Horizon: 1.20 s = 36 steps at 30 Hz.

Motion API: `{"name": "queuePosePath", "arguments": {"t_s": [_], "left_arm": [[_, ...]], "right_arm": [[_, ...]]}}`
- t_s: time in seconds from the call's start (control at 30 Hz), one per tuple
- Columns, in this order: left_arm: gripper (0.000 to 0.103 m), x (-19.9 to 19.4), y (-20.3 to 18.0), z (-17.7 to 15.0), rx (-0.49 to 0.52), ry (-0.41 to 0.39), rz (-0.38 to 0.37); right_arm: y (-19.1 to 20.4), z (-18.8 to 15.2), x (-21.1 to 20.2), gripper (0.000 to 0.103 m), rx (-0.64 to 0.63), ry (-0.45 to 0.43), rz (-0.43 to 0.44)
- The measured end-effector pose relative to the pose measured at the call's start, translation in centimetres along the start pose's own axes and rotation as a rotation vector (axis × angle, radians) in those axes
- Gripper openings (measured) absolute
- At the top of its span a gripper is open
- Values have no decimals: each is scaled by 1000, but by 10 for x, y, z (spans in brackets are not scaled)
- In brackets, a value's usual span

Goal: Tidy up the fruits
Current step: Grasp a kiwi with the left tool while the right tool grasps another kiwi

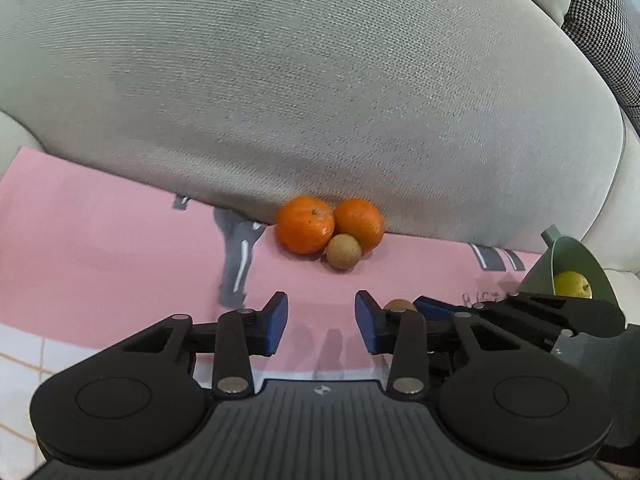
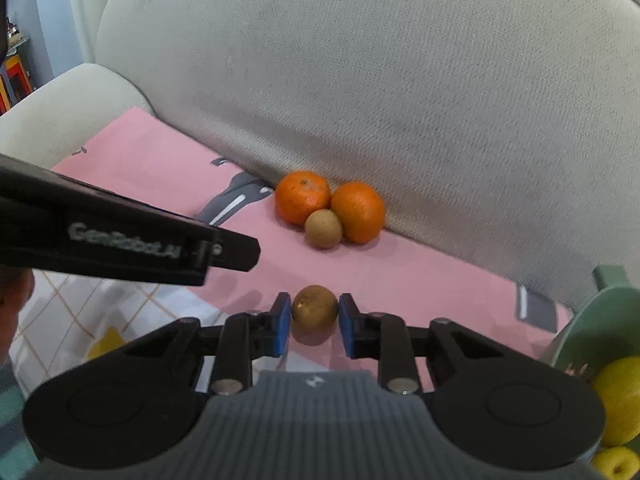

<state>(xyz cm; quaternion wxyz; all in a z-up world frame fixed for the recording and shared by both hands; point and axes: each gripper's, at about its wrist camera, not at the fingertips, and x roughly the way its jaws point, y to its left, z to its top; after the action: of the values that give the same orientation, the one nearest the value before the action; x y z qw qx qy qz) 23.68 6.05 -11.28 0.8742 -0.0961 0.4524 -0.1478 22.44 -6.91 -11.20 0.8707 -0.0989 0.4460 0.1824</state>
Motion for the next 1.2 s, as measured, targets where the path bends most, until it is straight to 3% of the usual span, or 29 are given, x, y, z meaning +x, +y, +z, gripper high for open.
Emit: {"name": "queuePosePath", "arguments": {"t_s": [0.37,0.57,0.83,1.2], "left_arm": [[45,36,-12,7,-49,-6,1],[43,55,-17,10,-54,4,20],[31,66,-24,13,-24,-2,35],[28,50,-22,13,-22,5,21]], "right_arm": [[-22,9,15,22,129,-1,-155],[-25,6,19,22,140,-7,-144],[-28,5,19,22,128,-21,-134],[-23,6,11,22,108,-16,-128]]}}
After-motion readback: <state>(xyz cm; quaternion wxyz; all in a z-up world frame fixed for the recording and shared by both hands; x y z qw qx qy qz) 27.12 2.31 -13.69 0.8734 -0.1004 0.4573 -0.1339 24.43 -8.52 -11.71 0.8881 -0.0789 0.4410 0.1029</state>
